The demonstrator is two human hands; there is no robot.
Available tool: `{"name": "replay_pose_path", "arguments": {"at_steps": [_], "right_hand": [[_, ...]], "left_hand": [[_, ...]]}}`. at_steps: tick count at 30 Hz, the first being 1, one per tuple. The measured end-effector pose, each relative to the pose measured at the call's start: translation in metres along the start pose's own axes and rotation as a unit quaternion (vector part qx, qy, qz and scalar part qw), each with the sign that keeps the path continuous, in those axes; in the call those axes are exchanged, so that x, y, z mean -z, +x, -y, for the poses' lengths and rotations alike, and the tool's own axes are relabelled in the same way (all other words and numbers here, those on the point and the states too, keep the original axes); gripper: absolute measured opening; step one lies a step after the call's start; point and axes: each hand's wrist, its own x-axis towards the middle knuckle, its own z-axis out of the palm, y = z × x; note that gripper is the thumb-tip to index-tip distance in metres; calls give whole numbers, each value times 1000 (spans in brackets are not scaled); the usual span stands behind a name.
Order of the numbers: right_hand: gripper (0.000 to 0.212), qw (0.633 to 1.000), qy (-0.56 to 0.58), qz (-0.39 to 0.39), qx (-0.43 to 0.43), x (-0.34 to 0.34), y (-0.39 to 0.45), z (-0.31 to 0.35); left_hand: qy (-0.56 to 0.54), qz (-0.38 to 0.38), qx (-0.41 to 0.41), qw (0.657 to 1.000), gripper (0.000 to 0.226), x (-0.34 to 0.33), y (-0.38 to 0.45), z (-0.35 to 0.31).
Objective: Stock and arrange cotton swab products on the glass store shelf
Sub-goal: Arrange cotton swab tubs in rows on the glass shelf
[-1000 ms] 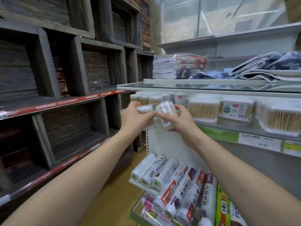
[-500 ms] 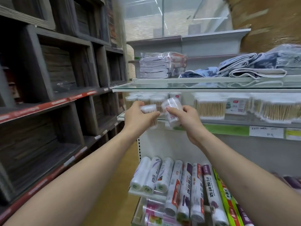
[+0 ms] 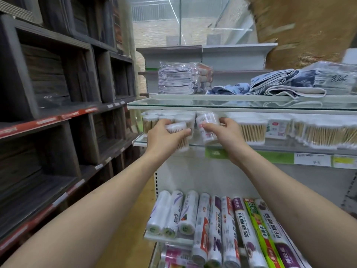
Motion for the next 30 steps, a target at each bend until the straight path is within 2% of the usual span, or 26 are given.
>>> {"name": "replay_pose_path", "arguments": {"at_steps": [9, 12, 15, 18, 23, 25, 26, 30], "right_hand": [[65, 999, 8, -2, -36, -8, 13, 7], [70, 997, 33, -12, -74, -12, 20, 12], [41, 993, 51, -12, -104, -13, 32, 12], [30, 993, 12, -24, -115, -14, 45, 7], [43, 991, -48, 8, -124, -23, 70, -3], [28, 989, -96, 12, -114, -24, 78, -6], [21, 987, -121, -1, -108, -24, 81, -7], [28, 973, -206, -40, -96, -25, 88, -9]], "left_hand": [[7, -13, -6, 1000, 76, 2, 8, 2], [3, -11, -5, 1000, 76, 2, 10, 1], [0, -17, -3, 1000, 79, 2, 13, 3], [-3, -22, 0, 1000, 82, 2, 17, 5], [-7, -23, -1, 1000, 86, 2, 23, 7], [-6, -22, -2, 1000, 81, 2, 27, 8], [-6, -21, -2, 1000, 79, 1, 29, 8], [-4, -18, -8, 1000, 75, -2, 34, 9]]}}
